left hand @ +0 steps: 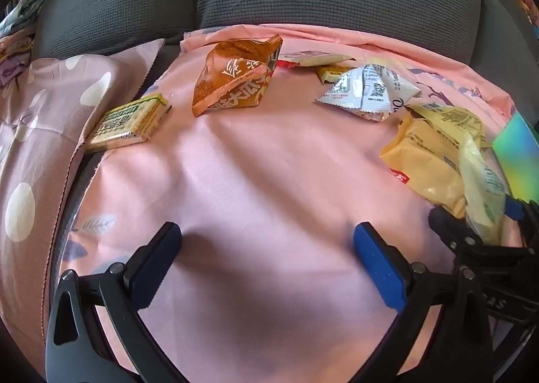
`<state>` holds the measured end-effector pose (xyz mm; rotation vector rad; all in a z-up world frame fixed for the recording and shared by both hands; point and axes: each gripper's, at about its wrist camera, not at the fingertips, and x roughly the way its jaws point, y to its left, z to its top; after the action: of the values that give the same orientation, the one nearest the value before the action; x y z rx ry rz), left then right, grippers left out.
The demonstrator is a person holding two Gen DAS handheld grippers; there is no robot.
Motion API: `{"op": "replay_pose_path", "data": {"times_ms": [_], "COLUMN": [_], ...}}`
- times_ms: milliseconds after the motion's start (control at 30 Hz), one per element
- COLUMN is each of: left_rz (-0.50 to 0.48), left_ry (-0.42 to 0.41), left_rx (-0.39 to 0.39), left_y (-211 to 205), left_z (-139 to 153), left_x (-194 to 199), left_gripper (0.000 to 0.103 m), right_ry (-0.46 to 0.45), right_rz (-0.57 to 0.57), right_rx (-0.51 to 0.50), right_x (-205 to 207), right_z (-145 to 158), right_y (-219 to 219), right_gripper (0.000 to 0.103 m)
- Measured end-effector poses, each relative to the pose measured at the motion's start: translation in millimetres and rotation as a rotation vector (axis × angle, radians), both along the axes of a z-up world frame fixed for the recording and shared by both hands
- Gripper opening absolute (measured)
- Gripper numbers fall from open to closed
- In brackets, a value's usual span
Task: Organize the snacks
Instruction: 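Move the right gripper toward the soda cracker packet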
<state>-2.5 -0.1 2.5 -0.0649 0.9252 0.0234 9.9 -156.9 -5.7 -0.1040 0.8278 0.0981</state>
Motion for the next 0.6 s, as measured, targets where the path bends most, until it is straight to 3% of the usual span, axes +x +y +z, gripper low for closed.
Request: {"op": "replay_pose_path", "data": {"times_ms": [200, 267, 333, 467, 600], "left_rz": [-0.020, -0.025, -0.018, -0.015, 0.098], "left_ry": [-0.005, -0.063, -0.023, -0.065, -0.089], "left_rx": [-0.059, -0.057, -0.064, 0.042, -0.010], "left_y": [7.0, 5.4, 8.8, 24.7, 66.6], "left_z": [29.5, 37.3, 51.1, 69.0, 74.6], "left_x": [-14.0, -25.2, -29.7, -42.0, -41.6], "left_gripper": [0.102, 0.102, 0.102, 0.102, 0.102], "right_ry": [0.035, 0.053, 0.039, -0.040, 0.006], "right_rz": [-0.040, -0.045, -0.015, 0.063, 0.168], "right_rx": [-0.005, -0.021, -0.044, -0.078, -0.024], "right_x": [8.1, 2.9, -8.9, -31.0, -22.9], "right_z": [1.8, 5.5, 13.4, 47.6, 75.6], "right_y": [5.0, 7.5, 14.1, 36.7, 69.5], "right_gripper": [0.103, 0.103, 0.103, 0.103, 0.103]}}
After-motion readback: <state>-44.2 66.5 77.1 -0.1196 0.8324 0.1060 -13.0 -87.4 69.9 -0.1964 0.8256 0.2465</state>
